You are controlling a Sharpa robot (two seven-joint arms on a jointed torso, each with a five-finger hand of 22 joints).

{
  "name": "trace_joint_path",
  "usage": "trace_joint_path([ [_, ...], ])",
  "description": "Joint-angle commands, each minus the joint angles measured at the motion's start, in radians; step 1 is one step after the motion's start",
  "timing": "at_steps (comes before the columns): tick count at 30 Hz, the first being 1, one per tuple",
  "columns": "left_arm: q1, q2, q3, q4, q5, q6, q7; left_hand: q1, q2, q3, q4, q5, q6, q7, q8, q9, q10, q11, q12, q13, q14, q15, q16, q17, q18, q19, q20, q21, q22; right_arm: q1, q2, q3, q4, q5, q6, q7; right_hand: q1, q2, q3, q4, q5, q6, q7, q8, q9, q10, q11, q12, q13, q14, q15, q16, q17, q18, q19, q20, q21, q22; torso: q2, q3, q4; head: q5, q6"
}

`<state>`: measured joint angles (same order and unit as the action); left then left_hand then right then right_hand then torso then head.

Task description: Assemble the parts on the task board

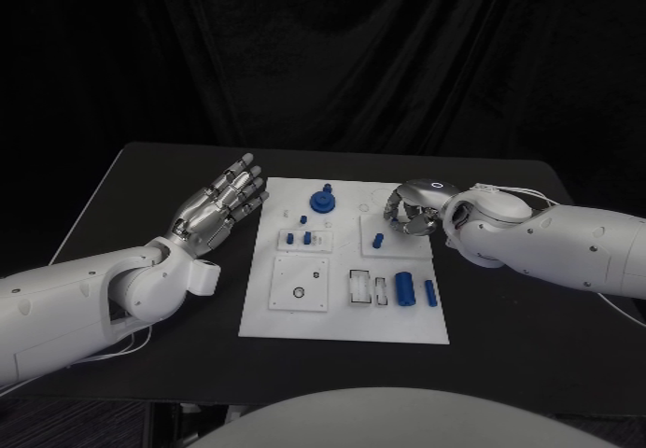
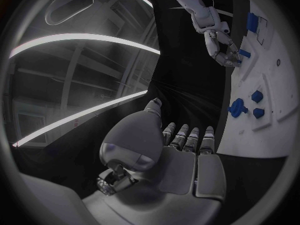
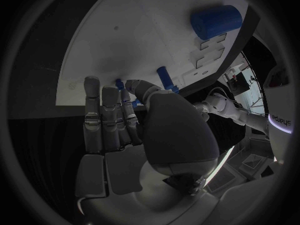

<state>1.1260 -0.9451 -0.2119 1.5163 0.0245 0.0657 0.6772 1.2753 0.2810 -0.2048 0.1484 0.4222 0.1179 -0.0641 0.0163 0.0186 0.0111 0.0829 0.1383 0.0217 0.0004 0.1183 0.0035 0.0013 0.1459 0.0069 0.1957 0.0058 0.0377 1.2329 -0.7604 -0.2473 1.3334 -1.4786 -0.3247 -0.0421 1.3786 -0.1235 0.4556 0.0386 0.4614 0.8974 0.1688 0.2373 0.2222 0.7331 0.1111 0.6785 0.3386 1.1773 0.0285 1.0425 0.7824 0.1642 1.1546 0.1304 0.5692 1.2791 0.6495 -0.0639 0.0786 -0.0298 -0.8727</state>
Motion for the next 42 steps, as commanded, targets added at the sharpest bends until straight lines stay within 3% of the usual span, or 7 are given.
trace_joint_path([
  [1, -0.002, 0.002, 0.001, 0.0, -0.009, 0.024, 0.144, 0.011, 0.0, 0.003, -0.015, 0.013, -0.001, 0.007, 0.003, 0.001, 0.001, 0.013, 0.007, 0.001, 0.0, 0.009, -0.004, -0.001, 0.004, 0.0, 0.01, 0.003, 0.003, -0.003, 0.0, 0.001, -0.002, 0.003, 0.005, 0.0, 0.006, -0.003, 0.001, -0.007, 0.01, 0.011, -0.002, 0.008, 0.003, 0.007, 0.001, -0.007, -0.003, 0.002, 0.001, 0.003, -0.003, 0.012, 0.003, -0.002, 0.005, 0.004, 0.001, -0.0003, 0.0014, -0.001, 0.0],
  [7, -0.003, 0.004, 0.001, -0.005, -0.009, 0.029, 0.141, 0.014, 0.001, 0.01, -0.028, 0.024, 0.002, 0.019, 0.003, 0.001, 0.001, 0.022, 0.011, 0.002, 0.0, 0.019, -0.004, -0.001, 0.005, 0.002, 0.021, 0.004, 0.006, -0.004, -0.002, 0.001, -0.002, 0.003, 0.016, -0.009, 0.001, -0.004, 0.009, -0.024, 0.068, 0.017, -0.004, 0.012, 0.011, 0.016, -0.001, -0.014, -0.01, 0.002, -0.002, 0.003, -0.006, 0.012, 0.0, -0.006, 0.012, 0.021, 0.002, 0.0003, -0.0004, 0.002, 0.0],
  [16, -0.005, 0.007, 0.001, -0.008, -0.009, 0.035, 0.137, 0.012, 0.002, 0.014, -0.033, 0.028, 0.0, 0.022, 0.003, 0.001, 0.001, 0.024, 0.011, 0.002, 0.0, 0.027, -0.004, -0.001, 0.005, 0.003, 0.029, 0.004, 0.009, -0.004, -0.006, 0.001, -0.002, 0.003, 0.021, -0.02, -0.009, -0.005, 0.007, -0.039, 0.1, 0.04, -0.01, 0.033, 0.031, 0.007, 0.0, -0.026, -0.018, -0.005, -0.002, -0.004, -0.018, 0.014, -0.01, -0.007, 0.009, 0.035, 0.001, -0.0009, -0.0023, 0.003, 0.0],
  [22, -0.007, 0.009, 0.001, -0.011, -0.009, 0.04, 0.134, 0.011, 0.004, 0.024, -0.046, 0.049, 0.006, 0.033, 0.004, 0.002, 0.0, 0.026, 0.012, 0.002, 0.0, 0.039, -0.004, -0.001, 0.005, 0.005, 0.041, 0.005, 0.012, -0.004, -0.006, 0.001, -0.002, 0.018, 0.019, -0.021, -0.025, -0.008, -0.001, -0.054, 0.094, -0.001, -0.016, 0.029, 0.05, -0.073, 0.02, -0.049, -0.023, -0.035, 0.014, -0.029, -0.053, 0.015, -0.035, 0.004, -0.019, 0.041, 0.0, -0.001, -0.0028, 0.005, 0.0],
  [27, -0.008, 0.011, 0.001, -0.013, -0.009, 0.043, 0.132, 0.008, 0.004, 0.029, -0.052, 0.064, 0.008, 0.036, 0.005, 0.002, 0.0, 0.027, 0.013, 0.002, 0.0, 0.043, -0.003, -0.001, 0.006, 0.006, 0.047, 0.006, 0.014, -0.004, -0.006, 0.001, -0.003, 0.026, 0.024, -0.022, -0.025, -0.005, -0.002, -0.061, 0.093, -0.013, -0.013, 0.028, 0.056, -0.094, 0.025, -0.045, -0.019, -0.042, 0.017, -0.032, -0.06, 0.015, -0.038, 0.008, -0.019, 0.045, 0.001, -0.001, -0.0025, 0.006, 0.0],
  [35, -0.008, 0.012, 0.001, -0.015, -0.009, 0.047, 0.129, 0.006, 0.005, 0.034, -0.056, 0.075, 0.008, 0.038, 0.005, 0.002, 0.0, 0.029, 0.014, 0.002, 0.0, 0.048, -0.001, 0.0, 0.007, 0.007, 0.051, 0.007, 0.016, -0.004, -0.005, 0.001, -0.006, 0.029, 0.036, -0.028, -0.027, 0.006, -0.006, -0.07, 0.07, -0.019, -0.009, 0.036, 0.072, -0.08, 0.02, -0.012, -0.004, -0.045, 0.015, -0.028, -0.061, 0.018, -0.041, 0.01, -0.021, 0.048, 0.0, -0.001, -0.001, 0.005, 0.0],
  [42, -0.009, 0.014, 0.001, -0.017, -0.009, 0.05, 0.126, 0.004, 0.006, 0.039, -0.059, 0.081, 0.008, 0.039, 0.005, 0.002, 0.0, 0.03, 0.014, 0.002, 0.001, 0.053, 0.001, 0.001, 0.006, 0.008, 0.056, 0.007, 0.017, -0.004, -0.002, 0.001, -0.011, 0.03, 0.041, -0.029, -0.021, 0.02, -0.01, -0.088, 0.068, -0.001, -0.009, 0.071, 0.106, -0.042, 0.005, 0.033, 0.016, -0.05, 0.003, -0.032, -0.072, 0.019, -0.043, 0.001, -0.019, 0.051, -0.001, -0.0012, -0.0006, 0.005, 0.0],
])
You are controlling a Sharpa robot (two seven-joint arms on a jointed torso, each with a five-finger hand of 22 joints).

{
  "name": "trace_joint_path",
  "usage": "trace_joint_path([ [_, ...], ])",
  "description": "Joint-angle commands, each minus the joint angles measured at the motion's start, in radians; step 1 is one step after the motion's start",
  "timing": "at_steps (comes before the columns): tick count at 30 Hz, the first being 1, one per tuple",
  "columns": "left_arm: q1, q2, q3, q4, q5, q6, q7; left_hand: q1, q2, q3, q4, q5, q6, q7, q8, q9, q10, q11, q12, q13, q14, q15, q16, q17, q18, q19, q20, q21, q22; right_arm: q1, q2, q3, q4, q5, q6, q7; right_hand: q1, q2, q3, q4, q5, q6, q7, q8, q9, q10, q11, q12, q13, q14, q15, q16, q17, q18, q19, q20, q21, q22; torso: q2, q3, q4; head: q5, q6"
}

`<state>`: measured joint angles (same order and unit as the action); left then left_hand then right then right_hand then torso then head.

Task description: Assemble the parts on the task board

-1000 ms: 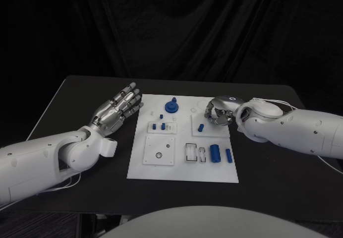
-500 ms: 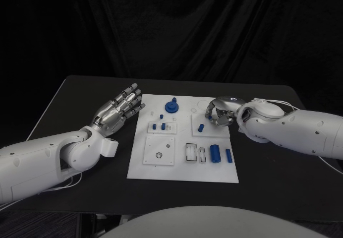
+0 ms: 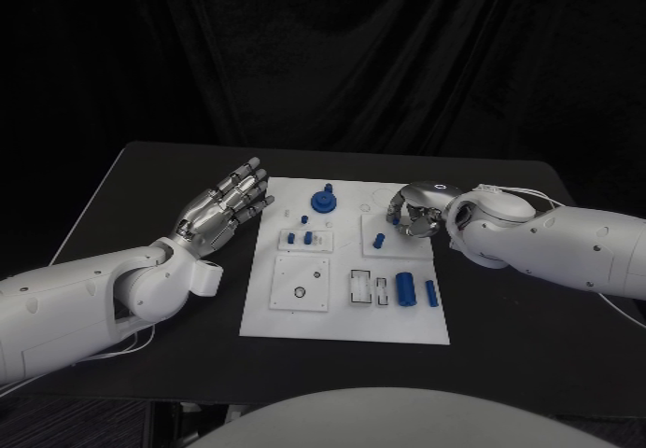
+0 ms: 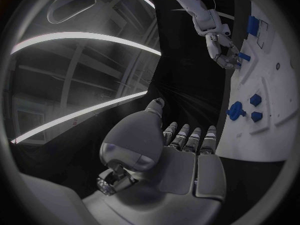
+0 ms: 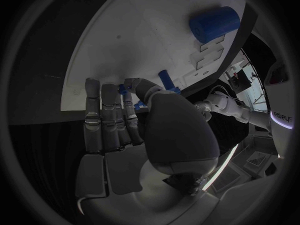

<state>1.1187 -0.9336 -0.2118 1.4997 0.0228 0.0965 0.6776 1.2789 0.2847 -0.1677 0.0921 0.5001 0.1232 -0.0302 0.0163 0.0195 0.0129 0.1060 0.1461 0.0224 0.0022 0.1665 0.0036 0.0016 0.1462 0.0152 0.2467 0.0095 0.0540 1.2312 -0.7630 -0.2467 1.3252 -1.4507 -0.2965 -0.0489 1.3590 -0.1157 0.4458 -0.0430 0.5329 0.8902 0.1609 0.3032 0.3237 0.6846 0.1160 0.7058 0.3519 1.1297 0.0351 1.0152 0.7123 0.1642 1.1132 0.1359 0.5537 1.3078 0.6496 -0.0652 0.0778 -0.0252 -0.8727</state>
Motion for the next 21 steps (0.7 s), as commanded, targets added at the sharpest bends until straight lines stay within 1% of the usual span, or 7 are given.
trace_joint_path([
  [1, -0.002, 0.003, 0.001, -0.001, -0.008, 0.02, 0.124, 0.0, 0.003, 0.005, -0.004, 0.006, 0.003, 0.007, 0.005, 0.001, -0.002, 0.007, 0.007, 0.001, 0.0, 0.008, 0.002, 0.001, 0.006, 0.0, 0.008, 0.004, 0.002, -0.003, 0.001, 0.0, -0.003, 0.002, 0.012, -0.022, -0.001, 0.015, -0.001, -0.008, -0.004, 0.008, -0.001, 0.011, 0.01, 0.012, -0.002, 0.011, 0.006, -0.001, -0.005, -0.004, -0.001, 0.019, -0.001, -0.006, -0.003, 0.022, -0.001, 0.0001, -0.0001, 0.0, 0.0],
  [4, -0.003, 0.004, 0.001, -0.002, -0.008, 0.022, 0.123, 0.0, 0.004, 0.007, -0.005, 0.008, 0.002, 0.007, 0.005, 0.001, -0.002, 0.008, 0.008, 0.001, 0.0, 0.01, 0.003, 0.001, 0.006, 0.0, 0.009, 0.004, 0.002, -0.003, 0.002, 0.0, -0.004, 0.002, 0.01, -0.02, 0.005, 0.025, -0.003, -0.015, -0.006, 0.014, -0.002, 0.031, 0.028, 0.028, -0.008, 0.025, 0.011, 0.004, -0.01, 0.0, 0.002, 0.019, 0.0, -0.011, -0.001, 0.023, 0.0, 0.0, -0.0006, 0.001, 0.0],
  [8, -0.004, 0.004, 0.001, -0.003, -0.008, 0.023, 0.121, -0.001, 0.005, 0.013, -0.007, 0.011, 0.003, 0.008, 0.005, 0.001, -0.001, 0.011, 0.01, 0.002, 0.001, 0.013, 0.005, 0.002, 0.006, 0.001, 0.013, 0.004, 0.003, -0.003, 0.003, 0.0, -0.005, 0.002, 0.006, -0.017, 0.009, 0.031, -0.002, -0.019, -0.007, 0.009, 0.0, 0.04, 0.039, 0.041, -0.011, 0.032, 0.013, 0.004, -0.013, -0.003, -0.002, 0.019, 0.001, -0.014, 0.001, 0.023, -0.001, 0.0001, -0.0005, 0.001, 0.0],
  [11, -0.005, 0.004, 0.001, -0.002, -0.008, 0.024, 0.119, -0.001, 0.006, 0.021, -0.009, 0.015, 0.005, 0.012, 0.005, 0.002, 0.0, 0.016, 0.015, 0.002, 0.002, 0.017, 0.009, 0.003, 0.006, 0.002, 0.017, 0.005, 0.005, -0.003, 0.004, 0.0, -0.006, 0.003, 0.001, -0.014, 0.017, 0.042, -0.001, -0.025, -0.018, 0.005, 0.001, 0.05, 0.052, 0.068, -0.015, 0.043, 0.016, 0.002, -0.016, -0.009, -0.012, 0.019, 0.001, -0.017, 0.003, 0.024, -0.001, -0.0003, -0.0006, 0.002, 0.0],
  [14, -0.005, 0.004, 0.001, -0.003, -0.008, 0.025, 0.118, 0.0, 0.006, 0.028, -0.011, 0.017, 0.007, 0.015, 0.006, 0.002, 0.001, 0.019, 0.018, 0.003, 0.003, 0.02, 0.01, 0.004, 0.006, 0.003, 0.02, 0.005, 0.007, -0.003, 0.005, 0.0, -0.007, 0.01, -0.006, -0.008, 0.019, 0.045, -0.001, -0.027, -0.022, 0.003, 0.001, 0.053, 0.056, 0.072, -0.016, 0.043, 0.015, -0.001, -0.016, -0.015, -0.02, 0.019, 0.001, -0.018, 0.004, 0.024, -0.001, 0.0001, -0.0004, 0.002, 0.0],
  [16, -0.005, 0.004, 0.001, -0.003, -0.008, 0.025, 0.117, 0.0, 0.006, 0.033, -0.013, 0.018, 0.009, 0.017, 0.006, 0.002, 0.001, 0.021, 0.02, 0.003, 0.003, 0.021, 0.011, 0.004, 0.007, 0.004, 0.022, 0.006, 0.008, -0.003, 0.005, 0.0, -0.009, 0.017, -0.013, -0.002, 0.025, 0.051, -0.001, -0.03, -0.04, -0.003, 0.001, 0.058, 0.065, 0.077, -0.016, 0.039, 0.012, -0.011, -0.017, -0.033, -0.042, 0.019, -0.002, -0.019, 0.003, 0.023, -0.001, 0.0001, -0.0004, 0.003, 0.0],
  [21, -0.006, 0.005, 0.001, -0.004, -0.008, 0.026, 0.116, 0.0, 0.006, 0.039, -0.014, 0.019, 0.01, 0.02, 0.006, 0.003, 0.002, 0.023, 0.022, 0.003, 0.004, 0.023, 0.013, 0.005, 0.008, 0.005, 0.025, 0.006, 0.01, -0.003, 0.006, 0.0, -0.011, 0.023, -0.029, 0.01, 0.032, 0.057, 0.004, -0.034, -0.047, -0.008, 0.003, 0.06, 0.07, 0.078, -0.015, 0.03, 0.006, -0.02, -0.017, -0.05, -0.062, 0.019, -0.004, -0.02, 0.002, 0.022, -0.001, -0.0004, -0.0002, 0.003, 0.0],
])
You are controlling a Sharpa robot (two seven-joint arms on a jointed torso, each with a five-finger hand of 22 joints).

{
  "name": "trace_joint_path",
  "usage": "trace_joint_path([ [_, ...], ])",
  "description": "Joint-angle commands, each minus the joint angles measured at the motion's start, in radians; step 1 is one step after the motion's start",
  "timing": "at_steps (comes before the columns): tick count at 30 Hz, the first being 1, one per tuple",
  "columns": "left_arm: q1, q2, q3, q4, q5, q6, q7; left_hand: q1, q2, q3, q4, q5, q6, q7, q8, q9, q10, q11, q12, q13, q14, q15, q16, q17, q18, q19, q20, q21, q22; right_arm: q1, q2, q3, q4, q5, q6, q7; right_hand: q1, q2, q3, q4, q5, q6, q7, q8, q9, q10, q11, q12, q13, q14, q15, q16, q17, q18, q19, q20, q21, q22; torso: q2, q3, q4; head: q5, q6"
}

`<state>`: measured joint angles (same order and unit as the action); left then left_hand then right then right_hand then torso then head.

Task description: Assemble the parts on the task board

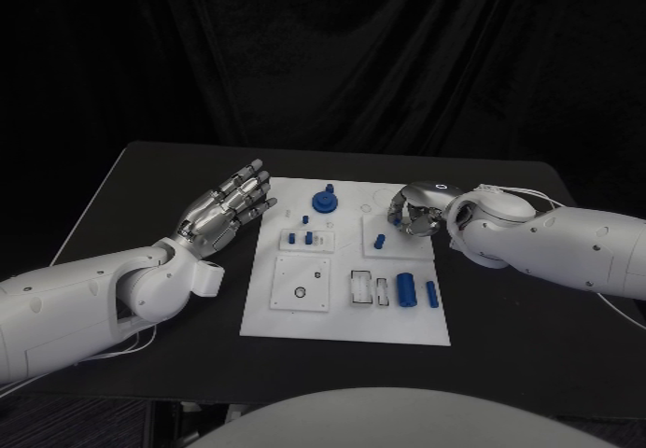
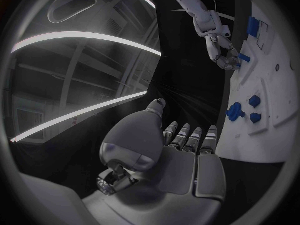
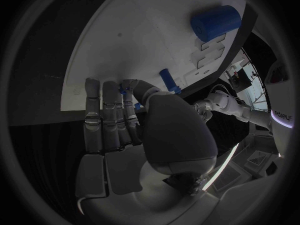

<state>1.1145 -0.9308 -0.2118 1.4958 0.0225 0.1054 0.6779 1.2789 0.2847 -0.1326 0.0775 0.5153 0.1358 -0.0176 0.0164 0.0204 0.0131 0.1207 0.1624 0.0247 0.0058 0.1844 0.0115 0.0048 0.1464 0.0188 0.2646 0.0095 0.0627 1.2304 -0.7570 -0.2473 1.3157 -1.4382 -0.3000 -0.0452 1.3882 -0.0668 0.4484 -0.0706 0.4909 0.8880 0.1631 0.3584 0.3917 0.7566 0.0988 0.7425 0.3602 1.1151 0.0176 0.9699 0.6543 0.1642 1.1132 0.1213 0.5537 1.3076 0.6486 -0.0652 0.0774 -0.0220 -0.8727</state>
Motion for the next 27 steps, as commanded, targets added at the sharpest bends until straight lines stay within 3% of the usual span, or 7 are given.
trace_joint_path([
  [1, -0.002, 0.002, 0.001, 0.0, -0.007, 0.017, 0.115, 0.0, 0.006, 0.01, -0.001, 0.004, -0.002, 0.009, 0.006, 0.002, 0.002, 0.011, 0.008, 0.001, 0.001, 0.007, 0.007, 0.002, 0.008, 0.002, 0.009, 0.007, 0.002, -0.003, 0.0, 0.001, -0.002, 0.011, -0.031, 0.009, 0.003, 0.008, 0.001, -0.006, -0.005, -0.006, 0.0, 0.005, 0.002, 0.006, 0.002, -0.006, -0.002, -0.005, 0.0, -0.004, -0.004, 0.019, -0.004, -0.006, 0.002, 0.023, 0.0, -0.0003, 0.0003, 0.001, 0.0],
  [6, -0.004, 0.003, 0.001, -0.001, -0.007, 0.018, 0.113, -0.002, 0.005, 0.03, -0.003, 0.004, -0.002, 0.012, 0.006, 0.002, 0.003, 0.016, 0.014, 0.002, 0.003, 0.015, 0.013, 0.004, 0.013, 0.008, 0.024, 0.011, 0.013, -0.003, -0.001, 0.001, -0.003, 0.013, -0.045, 0.018, 0.008, 0.01, 0.003, -0.009, -0.008, -0.005, 0.001, 0.008, 0.006, 0.013, 0.002, -0.012, -0.007, -0.005, 0.0, -0.01, -0.009, 0.019, -0.005, -0.006, 0.002, 0.023, 0.0, -0.0004, 0.0001, 0.004, 0.0],
  [16, -0.006, 0.004, 0.001, -0.003, -0.007, 0.021, 0.109, -0.006, 0.006, 0.05, -0.003, 0.004, -0.002, 0.015, 0.006, 0.002, 0.005, 0.024, 0.024, 0.003, 0.006, 0.023, 0.022, 0.006, 0.014, 0.014, 0.028, 0.014, 0.02, -0.002, -0.009, 0.001, 0.003, 0.013, -0.063, 0.023, 0.004, 0.009, -0.002, -0.005, -0.014, -0.002, -0.001, 0.012, 0.011, 0.024, 0.001, -0.019, -0.014, 0.006, 0.0, -0.007, -0.004, 0.018, -0.003, -0.006, 0.003, 0.023, 0.002, -0.0002, 0.0019, 0.003, 0.0],
  [27, -0.007, 0.005, 0.001, -0.006, -0.007, 0.021, 0.102, -0.006, 0.005, 0.056, -0.003, 0.005, -0.001, 0.016, 0.006, 0.002, 0.006, 0.028, 0.028, 0.004, 0.007, 0.024, 0.024, 0.006, 0.013, 0.015, 0.028, 0.014, 0.021, 0.012, -0.048, 0.004, 0.057, 0.013, -0.068, 0.008, -0.002, 0.009, -0.006, 0.0, -0.019, 0.0, -0.003, 0.014, 0.014, 0.032, -0.001, -0.024, -0.018, 0.017, -0.001, 0.0, 0.005, 0.018, 0.0, -0.006, 0.002, 0.021, 0.001, -0.0007, 0.0003, 0.024, 0.0],
])
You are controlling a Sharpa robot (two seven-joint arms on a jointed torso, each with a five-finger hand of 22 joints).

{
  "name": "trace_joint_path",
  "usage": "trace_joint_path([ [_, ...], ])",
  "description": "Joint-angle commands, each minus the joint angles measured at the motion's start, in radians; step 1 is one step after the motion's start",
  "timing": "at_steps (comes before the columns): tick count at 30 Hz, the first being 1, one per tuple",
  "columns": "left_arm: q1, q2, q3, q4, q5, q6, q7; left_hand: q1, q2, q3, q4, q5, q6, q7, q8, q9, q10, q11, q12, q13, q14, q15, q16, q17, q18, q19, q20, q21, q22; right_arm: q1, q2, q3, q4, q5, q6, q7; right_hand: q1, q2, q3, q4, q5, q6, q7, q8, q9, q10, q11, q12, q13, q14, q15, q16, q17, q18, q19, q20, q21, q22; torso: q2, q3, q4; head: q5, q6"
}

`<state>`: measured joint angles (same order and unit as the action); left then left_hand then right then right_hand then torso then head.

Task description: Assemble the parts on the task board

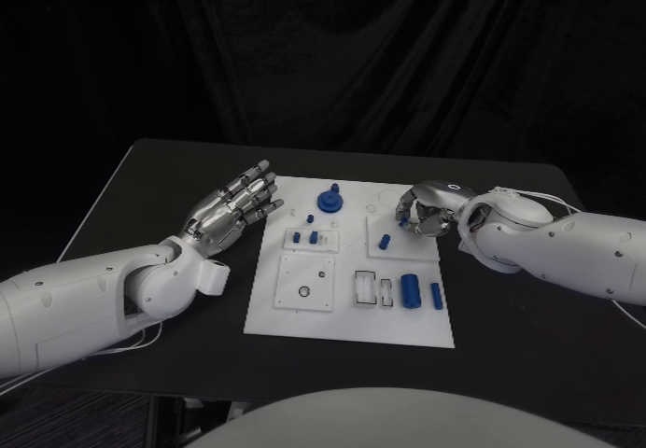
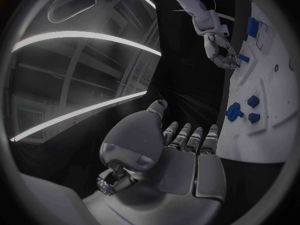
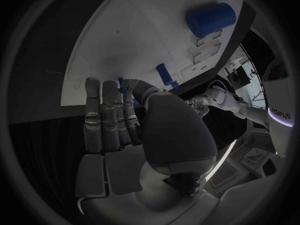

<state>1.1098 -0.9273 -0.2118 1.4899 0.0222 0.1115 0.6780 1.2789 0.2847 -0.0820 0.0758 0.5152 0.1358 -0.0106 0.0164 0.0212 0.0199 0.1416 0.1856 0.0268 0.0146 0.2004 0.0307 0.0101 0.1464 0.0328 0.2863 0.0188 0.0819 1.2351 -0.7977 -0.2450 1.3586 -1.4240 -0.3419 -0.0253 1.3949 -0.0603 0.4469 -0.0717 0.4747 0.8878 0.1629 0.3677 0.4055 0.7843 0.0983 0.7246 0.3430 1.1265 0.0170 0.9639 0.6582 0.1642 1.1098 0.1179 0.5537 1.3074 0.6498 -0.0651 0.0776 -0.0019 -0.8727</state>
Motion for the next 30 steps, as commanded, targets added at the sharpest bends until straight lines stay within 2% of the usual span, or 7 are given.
trace_joint_path([
  [1, -0.002, 0.002, 0.001, -0.001, -0.007, 0.015, 0.101, -0.006, 0.005, 0.005, -0.001, 0.005, -0.001, 0.009, 0.006, 0.001, -0.001, 0.007, 0.005, 0.002, -0.002, 0.008, 0.005, 0.001, 0.013, 0.001, 0.007, 0.005, 0.002, 0.011, -0.011, 0.002, 0.02, -0.001, -0.026, -0.014, -0.009, 0.002, -0.005, 0.001, -0.003, 0.001, -0.003, 0.005, 0.001, 0.005, -0.001, -0.007, -0.001, 0.008, 0.0, 0.008, 0.003, 0.018, 0.004, -0.003, 0.002, 0.021, 0.0, -0.0008, -0.0003, 0.005, 0.0],
  [5, -0.002, 0.004, 0.001, -0.003, -0.007, 0.015, 0.099, -0.007, 0.005, 0.007, -0.001, 0.005, -0.001, 0.009, 0.007, 0.001, 0.0, 0.008, 0.005, 0.002, -0.002, 0.009, 0.006, 0.001, 0.013, 0.001, 0.007, 0.005, 0.002, 0.031, -0.031, 0.002, 0.051, -0.001, -0.025, -0.023, -0.009, 0.002, -0.008, 0.005, -0.004, 0.0, -0.007, 0.006, 0.005, 0.018, -0.005, -0.016, -0.009, 0.079, -0.005, 0.08, 0.094, 0.008, 0.053, -0.006, 0.071, 0.036, -0.001, -0.0015, 0.0002, 0.007, 0.0],
  [8, -0.002, 0.006, 0.001, -0.004, -0.007, 0.015, 0.098, -0.007, 0.005, 0.007, -0.001, 0.005, -0.001, 0.009, 0.006, 0.001, 0.0, 0.008, 0.005, 0.002, -0.002, 0.009, 0.006, 0.001, 0.013, 0.001, 0.007, 0.005, 0.001, 0.045, -0.043, 0.002, 0.071, -0.003, -0.027, -0.029, -0.009, 0.001, -0.008, 0.006, -0.004, -0.002, -0.007, 0.004, 0.005, 0.021, -0.006, -0.017, -0.011, 0.086, -0.006, 0.087, 0.101, 0.007, 0.06, -0.006, 0.079, 0.038, -0.001, -0.0022, 0.0024, 0.006, 0.0],
  [14, -0.003, 0.008, 0.001, -0.006, -0.007, 0.015, 0.095, -0.007, 0.005, 0.008, -0.001, 0.005, -0.001, 0.009, 0.006, 0.001, 0.0, 0.008, 0.005, 0.002, -0.002, 0.009, 0.006, 0.001, 0.013, -0.001, 0.007, 0.004, -0.003, 0.072, -0.07, 0.002, 0.12, -0.008, -0.042, -0.035, -0.01, 0.0, -0.008, 0.007, -0.005, -0.003, -0.007, 0.003, 0.005, 0.021, -0.006, -0.018, -0.012, 0.089, -0.006, 0.092, 0.107, 0.006, 0.063, -0.007, 0.082, 0.039, -0.001, -0.0025, -0.0001, 0.019, 0.0],
  [17, -0.004, 0.008, 0.001, -0.006, -0.007, 0.015, 0.094, -0.007, 0.005, 0.009, -0.002, 0.005, -0.001, 0.009, 0.007, 0.001, 0.0, 0.009, 0.005, 0.002, -0.002, 0.009, 0.007, 0.001, 0.012, -0.001, 0.007, 0.004, -0.002, 0.077, -0.08, 0.002, 0.147, -0.019, -0.045, -0.037, -0.01, -0.001, -0.008, 0.007, -0.006, -0.003, -0.007, 0.003, 0.005, 0.022, -0.006, -0.019, -0.012, 0.095, -0.006, 0.098, 0.115, 0.005, 0.067, -0.007, 0.09, 0.04, -0.001, -0.0029, -0.0007, 0.025, 0.0],
  [20, -0.004, 0.008, 0.001, -0.005, -0.007, 0.014, 0.093, -0.007, 0.005, 0.009, -0.002, 0.005, -0.001, 0.009, 0.006, 0.001, 0.0, 0.009, 0.005, 0.002, -0.002, 0.01, 0.007, 0.001, 0.012, 0.0, 0.007, 0.004, -0.002, 0.081, -0.089, 0.002, 0.189, -0.04, -0.038, -0.04, -0.011, -0.005, -0.009, 0.01, -0.007, 0.002, -0.01, 0.002, 0.006, 0.032, -0.009, -0.024, -0.018, 0.149, -0.008, 0.171, 0.207, -0.011, 0.121, -0.008, 0.187, 0.063, -0.001, -0.0036, 0.0007, 0.032, 0.0],
  [30, -0.005, 0.007, 0.001, -0.002, -0.007, 0.01, 0.09, -0.007, 0.005, 0.01, -0.002, 0.005, 0.0, 0.01, 0.007, 0.001, 0.0, 0.009, 0.006, 0.002, -0.001, 0.01, 0.008, 0.002, 0.011, 0.0, 0.007, 0.004, -0.001, 0.083, -0.076, 0.001, 0.313, -0.125, -0.005, -0.064, -0.012, -0.009, -0.009, 0.011, -0.015, 0.003, -0.012, 0.0, 0.006, 0.036, -0.011, -0.028, -0.021, 0.174, -0.009, 0.21, 0.252, -0.019, 0.148, -0.009, 0.236, 0.074, -0.001, -0.0024, 0.0009, 0.053, 0.0],
])
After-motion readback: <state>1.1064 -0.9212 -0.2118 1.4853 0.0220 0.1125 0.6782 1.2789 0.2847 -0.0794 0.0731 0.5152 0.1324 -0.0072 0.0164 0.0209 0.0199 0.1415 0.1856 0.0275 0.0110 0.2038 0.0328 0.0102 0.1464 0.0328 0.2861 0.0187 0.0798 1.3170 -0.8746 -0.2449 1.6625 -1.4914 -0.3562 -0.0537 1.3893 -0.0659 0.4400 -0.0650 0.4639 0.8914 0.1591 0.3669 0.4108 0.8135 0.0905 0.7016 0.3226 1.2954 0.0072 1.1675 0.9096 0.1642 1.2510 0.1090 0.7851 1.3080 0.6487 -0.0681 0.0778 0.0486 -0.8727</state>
